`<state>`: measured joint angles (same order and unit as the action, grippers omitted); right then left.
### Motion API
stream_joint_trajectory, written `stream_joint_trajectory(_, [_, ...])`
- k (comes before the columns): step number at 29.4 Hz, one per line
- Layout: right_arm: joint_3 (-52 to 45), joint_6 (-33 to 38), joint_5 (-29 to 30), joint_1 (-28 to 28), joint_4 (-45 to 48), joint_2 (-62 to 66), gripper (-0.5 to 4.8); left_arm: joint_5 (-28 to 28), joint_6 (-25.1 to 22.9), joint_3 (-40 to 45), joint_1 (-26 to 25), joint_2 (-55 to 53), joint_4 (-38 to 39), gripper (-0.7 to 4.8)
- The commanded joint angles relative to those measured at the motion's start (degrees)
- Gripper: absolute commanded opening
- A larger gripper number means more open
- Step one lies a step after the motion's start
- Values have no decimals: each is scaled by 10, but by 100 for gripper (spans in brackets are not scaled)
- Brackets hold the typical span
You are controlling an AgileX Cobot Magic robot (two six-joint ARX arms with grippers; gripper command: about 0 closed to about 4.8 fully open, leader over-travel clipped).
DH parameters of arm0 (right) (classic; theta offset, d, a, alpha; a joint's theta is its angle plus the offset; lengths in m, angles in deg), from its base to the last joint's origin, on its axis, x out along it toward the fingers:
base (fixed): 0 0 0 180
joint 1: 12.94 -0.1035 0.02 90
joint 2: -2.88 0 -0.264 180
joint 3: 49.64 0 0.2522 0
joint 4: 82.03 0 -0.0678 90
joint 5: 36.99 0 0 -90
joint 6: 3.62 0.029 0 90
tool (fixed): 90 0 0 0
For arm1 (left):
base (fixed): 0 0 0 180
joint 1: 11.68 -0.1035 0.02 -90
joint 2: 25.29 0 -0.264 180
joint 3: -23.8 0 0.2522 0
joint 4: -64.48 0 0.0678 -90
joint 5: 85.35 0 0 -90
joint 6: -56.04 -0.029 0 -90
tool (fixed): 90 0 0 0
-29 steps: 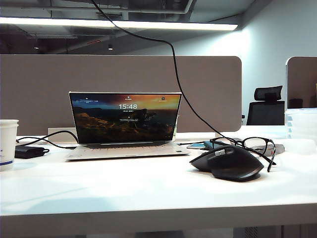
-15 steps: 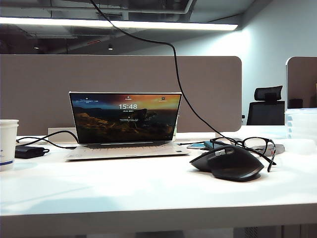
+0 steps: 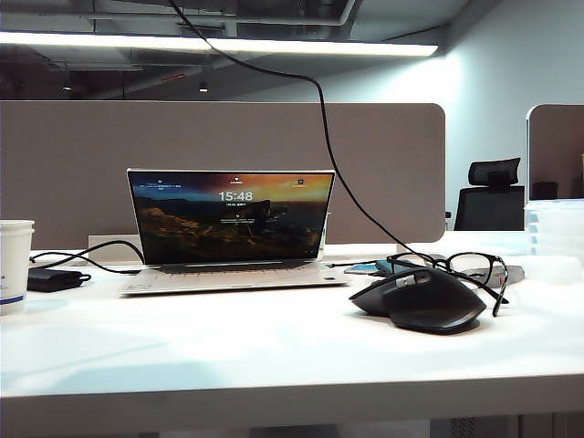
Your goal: Pick up the black phone, pick up the charger plug, insert the charger plug into the phone's charging port, and finally place the connected phone back on the desk.
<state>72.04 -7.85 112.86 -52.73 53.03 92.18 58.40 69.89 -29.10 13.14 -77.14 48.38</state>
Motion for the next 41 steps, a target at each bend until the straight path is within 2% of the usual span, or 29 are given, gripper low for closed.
stream_joint_trajectory(1, [1, -6, 3, -1, -8, -3, -2, -17, 1, -6, 0, 3, -53, -6])
stream_joint_trajectory(20, [1, -24, 3, 0, -16, -3, -2, -26, 1, -6, 0, 3, -97, -6])
stream_joint_trajectory(24, [1, -53, 0, -1, -23, -3, -2, -28, 1, -6, 0, 3, -101, -6])
stream_joint_trajectory(41, [1, -37, -20, 8, -38, -10, -1, -28, 1, -6, 0, 3, -109, -6])
